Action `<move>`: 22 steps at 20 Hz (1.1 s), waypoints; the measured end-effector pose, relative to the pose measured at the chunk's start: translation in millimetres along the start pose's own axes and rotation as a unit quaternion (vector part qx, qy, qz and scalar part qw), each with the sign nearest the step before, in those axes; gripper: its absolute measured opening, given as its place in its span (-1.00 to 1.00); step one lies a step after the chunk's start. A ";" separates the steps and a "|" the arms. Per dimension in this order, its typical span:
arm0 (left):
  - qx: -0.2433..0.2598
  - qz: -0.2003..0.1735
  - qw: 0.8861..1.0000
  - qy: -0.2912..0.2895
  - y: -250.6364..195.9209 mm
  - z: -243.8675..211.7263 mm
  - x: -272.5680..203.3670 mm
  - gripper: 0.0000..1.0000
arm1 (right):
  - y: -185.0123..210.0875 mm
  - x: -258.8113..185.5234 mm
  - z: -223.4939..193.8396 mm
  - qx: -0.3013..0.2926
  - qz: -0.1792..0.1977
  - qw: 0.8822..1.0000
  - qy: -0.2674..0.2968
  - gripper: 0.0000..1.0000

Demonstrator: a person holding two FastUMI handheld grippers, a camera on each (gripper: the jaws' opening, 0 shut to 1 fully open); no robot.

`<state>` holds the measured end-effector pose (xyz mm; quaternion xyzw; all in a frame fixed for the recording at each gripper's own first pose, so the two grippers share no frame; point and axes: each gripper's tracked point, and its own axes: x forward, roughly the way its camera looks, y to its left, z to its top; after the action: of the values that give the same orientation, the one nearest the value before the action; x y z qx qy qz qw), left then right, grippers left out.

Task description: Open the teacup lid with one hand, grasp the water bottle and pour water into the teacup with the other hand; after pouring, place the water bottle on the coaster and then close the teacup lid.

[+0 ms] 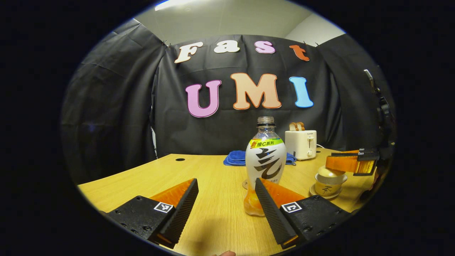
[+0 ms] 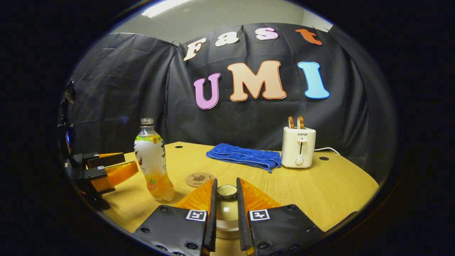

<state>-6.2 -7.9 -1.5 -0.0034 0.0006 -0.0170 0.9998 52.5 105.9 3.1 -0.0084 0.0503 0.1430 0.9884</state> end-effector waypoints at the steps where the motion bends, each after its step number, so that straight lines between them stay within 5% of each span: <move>1: 0.001 -0.005 1.000 0.000 -1.8 0.4 -2.7 0.87 | -2.3 0.4 4.1 -0.002 -0.003 1.000 -0.005 -0.40; 11: -0.018 -0.075 0.997 0.017 -47.5 -3.0 -4.0 0.88 | -19.3 -16.5 28.7 0.008 -0.011 0.999 -0.039 -0.41; 22: -0.001 -0.097 0.994 0.050 -71.1 -14.9 32.9 0.88 | -57.1 -34.1 31.0 0.032 -0.034 0.998 -0.049 -0.43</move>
<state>24.2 -80.2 -16.0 -0.0038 0.0507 -0.1142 0.9922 39.2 42.5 37.5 0.0288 0.0061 0.1075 0.9938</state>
